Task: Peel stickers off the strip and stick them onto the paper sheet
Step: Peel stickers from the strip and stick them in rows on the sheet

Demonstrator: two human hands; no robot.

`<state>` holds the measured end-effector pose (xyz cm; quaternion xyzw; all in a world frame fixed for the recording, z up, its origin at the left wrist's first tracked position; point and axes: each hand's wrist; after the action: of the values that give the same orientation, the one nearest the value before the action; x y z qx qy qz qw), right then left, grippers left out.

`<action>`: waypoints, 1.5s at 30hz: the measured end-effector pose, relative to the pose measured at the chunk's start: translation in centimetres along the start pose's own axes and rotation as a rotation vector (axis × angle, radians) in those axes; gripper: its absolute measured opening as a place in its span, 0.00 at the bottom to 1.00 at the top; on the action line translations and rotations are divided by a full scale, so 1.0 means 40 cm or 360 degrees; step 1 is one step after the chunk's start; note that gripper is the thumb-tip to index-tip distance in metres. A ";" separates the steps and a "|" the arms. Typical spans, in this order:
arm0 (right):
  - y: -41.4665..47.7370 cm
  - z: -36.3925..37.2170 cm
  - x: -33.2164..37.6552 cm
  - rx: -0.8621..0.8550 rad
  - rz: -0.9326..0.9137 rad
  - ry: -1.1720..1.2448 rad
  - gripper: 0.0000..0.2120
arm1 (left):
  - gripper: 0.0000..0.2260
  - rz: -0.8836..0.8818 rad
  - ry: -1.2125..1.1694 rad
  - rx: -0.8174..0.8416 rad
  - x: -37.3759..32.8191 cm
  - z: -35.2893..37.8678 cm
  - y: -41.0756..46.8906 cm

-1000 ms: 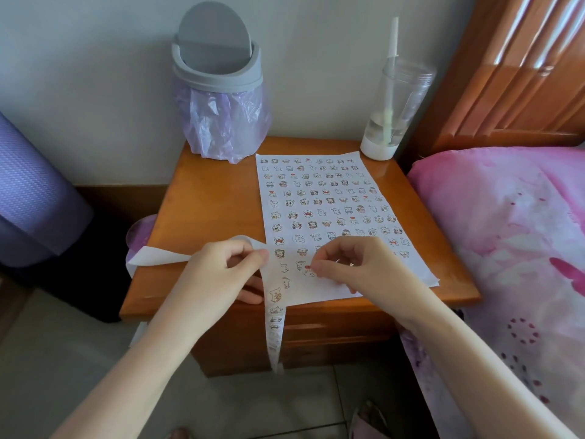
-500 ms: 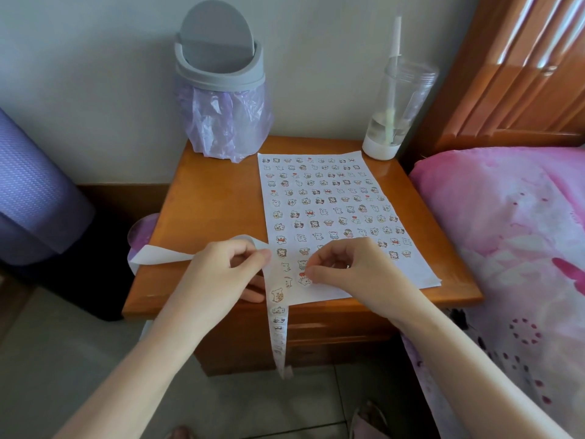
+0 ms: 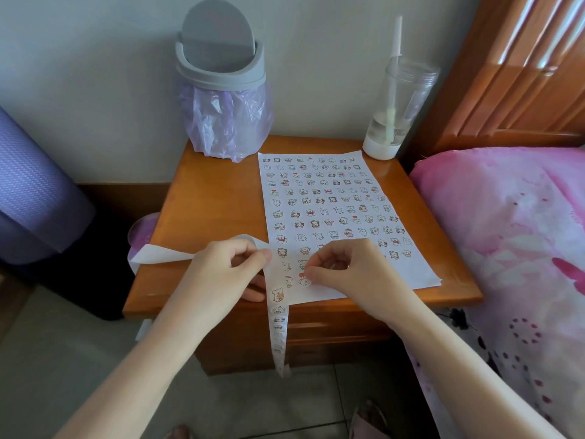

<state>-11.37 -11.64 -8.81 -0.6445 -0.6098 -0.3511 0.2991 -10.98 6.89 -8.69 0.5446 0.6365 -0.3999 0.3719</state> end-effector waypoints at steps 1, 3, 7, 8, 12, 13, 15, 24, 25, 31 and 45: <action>0.000 0.001 -0.001 -0.0010 -0.0002 -0.0001 0.03 | 0.08 -0.0002 -0.0003 0.0002 0.000 0.000 0.000; -0.001 0.005 -0.002 -0.0027 -0.0009 -0.0012 0.03 | 0.08 -0.0005 -0.0008 0.0007 0.001 0.000 0.001; -0.002 0.009 -0.002 -0.0037 -0.0022 -0.0053 0.02 | 0.09 -0.0007 -0.0020 0.0006 -0.001 0.001 0.002; -0.002 0.009 -0.002 -0.0038 -0.0025 -0.0061 0.02 | 0.09 -0.0005 -0.0019 0.0006 0.000 0.001 0.001; -0.004 0.012 -0.002 -0.0048 -0.0034 -0.0089 0.01 | 0.09 0.0004 0.0002 0.0016 0.002 0.001 0.003; -0.004 0.012 -0.002 -0.0054 -0.0041 -0.0100 0.01 | 0.09 0.0002 0.0000 0.0019 0.002 0.001 0.004; -0.006 0.014 -0.001 -0.0068 -0.0057 -0.0123 0.01 | 0.09 -0.0004 -0.0009 0.0022 0.003 0.001 0.004; -0.008 0.016 -0.002 -0.0082 -0.0083 -0.0158 0.01 | 0.09 0.0016 0.0020 0.0011 0.003 0.004 0.004; -0.008 0.017 -0.003 -0.0087 -0.0086 -0.0163 0.01 | 0.09 0.0021 0.0028 0.0006 0.003 0.003 0.003; -0.012 0.029 -0.012 -0.0148 -0.0121 -0.0256 0.04 | 0.09 0.0015 0.0020 -0.0002 0.003 0.003 0.003; -0.009 0.031 -0.009 -0.0153 -0.0116 -0.0366 0.09 | 0.09 0.0030 0.0067 0.0003 0.002 0.001 0.001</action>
<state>-11.62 -10.81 -9.83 -0.6714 -0.6456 -0.3145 0.1830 -10.94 6.91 -8.79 0.5592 0.6388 -0.3855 0.3616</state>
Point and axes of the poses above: each hand's wrist, its own y-axis towards the middle knuckle, its own z-axis out of the palm, x = y × z, and after that the axes turned 13 degrees about -x, right-handed
